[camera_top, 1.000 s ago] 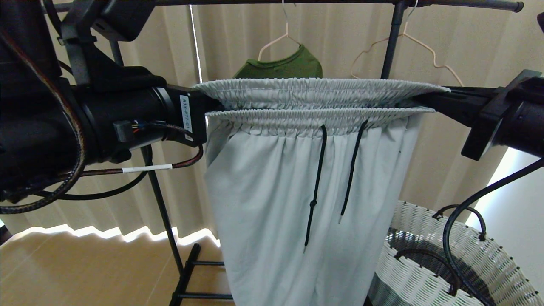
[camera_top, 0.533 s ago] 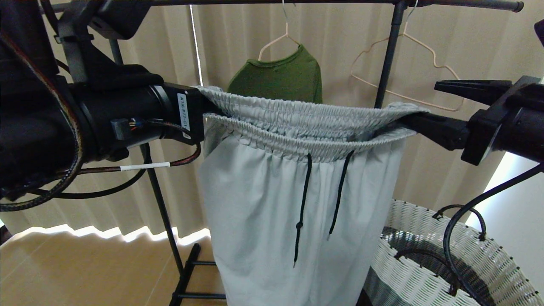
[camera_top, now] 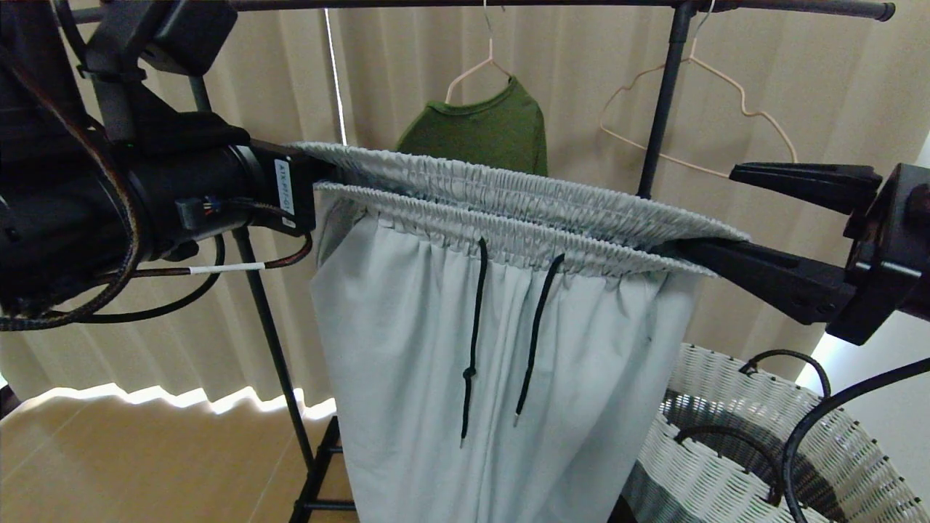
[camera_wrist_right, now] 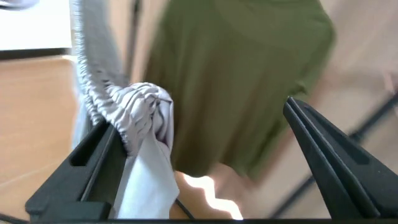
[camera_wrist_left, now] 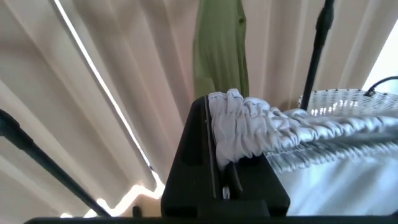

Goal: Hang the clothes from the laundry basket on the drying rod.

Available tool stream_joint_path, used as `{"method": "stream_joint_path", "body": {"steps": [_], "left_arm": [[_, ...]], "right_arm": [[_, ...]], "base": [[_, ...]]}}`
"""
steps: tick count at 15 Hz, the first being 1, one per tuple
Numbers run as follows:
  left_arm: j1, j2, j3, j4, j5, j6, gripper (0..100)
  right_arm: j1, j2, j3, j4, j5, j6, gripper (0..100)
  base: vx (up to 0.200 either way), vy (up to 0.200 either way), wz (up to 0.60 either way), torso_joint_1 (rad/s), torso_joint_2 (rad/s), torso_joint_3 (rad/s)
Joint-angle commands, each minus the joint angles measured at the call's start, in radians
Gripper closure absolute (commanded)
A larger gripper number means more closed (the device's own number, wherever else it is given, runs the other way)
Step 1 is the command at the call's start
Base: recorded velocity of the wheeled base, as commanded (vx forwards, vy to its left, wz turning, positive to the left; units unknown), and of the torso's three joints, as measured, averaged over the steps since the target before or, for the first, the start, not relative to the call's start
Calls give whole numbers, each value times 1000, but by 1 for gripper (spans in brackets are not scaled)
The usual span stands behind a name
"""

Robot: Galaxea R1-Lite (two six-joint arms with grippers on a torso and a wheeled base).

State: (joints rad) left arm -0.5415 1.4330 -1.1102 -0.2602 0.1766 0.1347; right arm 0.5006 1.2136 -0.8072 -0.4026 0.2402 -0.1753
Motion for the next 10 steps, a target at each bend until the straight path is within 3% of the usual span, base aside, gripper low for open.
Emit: {"method": "stream_joint_path", "body": {"steps": [1, 5, 10], "left_arm": [[2, 4, 6, -17, 1, 0, 100], [2, 15, 0, -17, 3, 2, 100], [3, 44, -40, -17, 27, 3, 100]], "right_arm": [[1, -19, 23, -16, 4, 2, 0], [-1, -20, 54, -32, 5, 20, 0], [1, -36, 140, -107, 154, 20, 0]], "base": [[0, 0, 0, 0, 0, 0], [0, 0, 0, 0, 0, 0], [0, 0, 0, 0, 0, 0]]}}
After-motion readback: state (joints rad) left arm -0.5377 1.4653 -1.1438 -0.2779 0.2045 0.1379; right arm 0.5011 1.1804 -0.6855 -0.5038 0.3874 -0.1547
